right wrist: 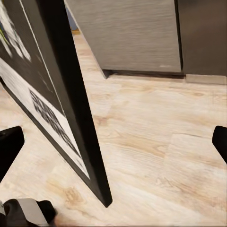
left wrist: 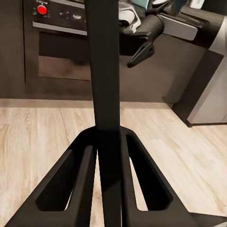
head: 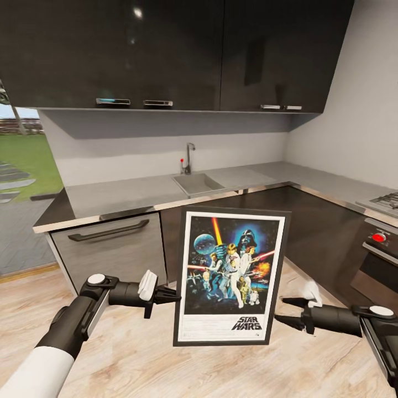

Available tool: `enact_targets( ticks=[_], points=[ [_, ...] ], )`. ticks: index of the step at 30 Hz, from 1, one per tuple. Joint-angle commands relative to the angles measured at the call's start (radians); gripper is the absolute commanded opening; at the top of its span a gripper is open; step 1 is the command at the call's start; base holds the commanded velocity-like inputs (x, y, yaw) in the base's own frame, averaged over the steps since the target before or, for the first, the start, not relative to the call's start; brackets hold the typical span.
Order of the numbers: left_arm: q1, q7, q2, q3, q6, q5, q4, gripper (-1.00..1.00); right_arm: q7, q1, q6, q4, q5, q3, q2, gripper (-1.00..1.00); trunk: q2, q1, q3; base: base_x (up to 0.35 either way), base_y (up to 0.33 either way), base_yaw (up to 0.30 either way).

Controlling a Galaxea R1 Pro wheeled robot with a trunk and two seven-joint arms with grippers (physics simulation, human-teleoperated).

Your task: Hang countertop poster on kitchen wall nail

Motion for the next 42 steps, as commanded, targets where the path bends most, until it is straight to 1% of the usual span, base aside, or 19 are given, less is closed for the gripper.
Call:
enact_targets(
  ticks=[1, 2, 4, 5, 8, 11, 13, 17, 36, 38, 42],
  points=[
    [-0.001, 0.000, 0.001, -0.002, 0.007, 0.003, -0.001, -1.00, 0.034, -0.001, -0.005, 0.008, 0.005, -0.001, -0.009, 1.00, -0.001, 0.000, -0.001, 0.000, 0.000, 0.000],
    [-0.001, 0.000, 0.001, -0.002, 0.007, 0.003, -0.001, -1.00, 0.049, -0.001, -0.014, 0.012, 0.005, -0.001, -0.013, 1.00, -0.001, 0.000, -0.001, 0.000, 0.000, 0.000],
    [-0.001, -0.001, 0.002, -0.002, 0.007, 0.003, -0.001, -1.00, 0.110, -0.001, -0.040, 0.019, 0.005, -0.001, -0.021, 1.00, -0.001, 0.000, -0.001, 0.000, 0.000, 0.000],
    [-0.001, -0.001, 0.002, -0.002, 0.007, 0.003, -0.002, -1.00, 0.128, -0.002, -0.047, 0.021, 0.005, -0.001, -0.023, 1.00, -0.001, 0.000, -0.001, 0.000, 0.000, 0.000],
    [-0.001, -0.001, 0.002, -0.002, 0.007, 0.004, -0.004, -1.00, 0.147, -0.002, -0.055, 0.023, 0.004, 0.000, -0.025, 1.00, -0.001, 0.000, -0.001, 0.000, 0.000, 0.000],
    [-0.001, -0.004, 0.002, -0.002, 0.007, 0.004, -0.005, -1.00, 0.153, -0.002, -0.057, 0.024, 0.004, 0.000, -0.026, 1.00, -0.001, 0.000, -0.001, 0.000, 0.000, 0.000],
    [-0.001, -0.038, 0.002, -0.002, 0.007, 0.004, -0.005, -1.00, 0.158, -0.002, -0.059, 0.024, 0.004, 0.000, -0.026, 1.00, -0.001, 0.000, -0.001, 0.000, 0.000, 0.000],
    [0.000, -0.061, 0.002, -0.002, 0.007, 0.003, -0.006, -1.00, 0.160, -0.002, -0.059, 0.024, 0.004, 0.001, -0.025, 1.00, -0.001, 0.000, -0.001, 0.000, 0.000, 0.000],
    [-0.001, -0.070, 0.002, -0.002, 0.007, 0.003, -0.006, -1.00, 0.160, -0.003, -0.062, 0.021, -0.001, 0.006, -0.019, 1.00, -0.001, 0.000, -0.001, 0.000, 0.000, 0.000],
    [-0.001, -0.070, 0.002, -0.002, 0.007, 0.003, -0.006, -1.00, 0.160, -0.003, -0.063, 0.019, -0.002, 0.007, -0.013, 1.00, -0.001, 0.000, -0.001, 0.000, 0.000, 0.000],
    [-0.001, -0.070, 0.002, -0.002, 0.007, 0.003, -0.006, -1.00, 0.160, -0.003, -0.063, 0.018, -0.002, 0.008, -0.008, 1.00, -0.001, 0.000, -0.001, 0.000, 0.000, 0.000]
  ],
)
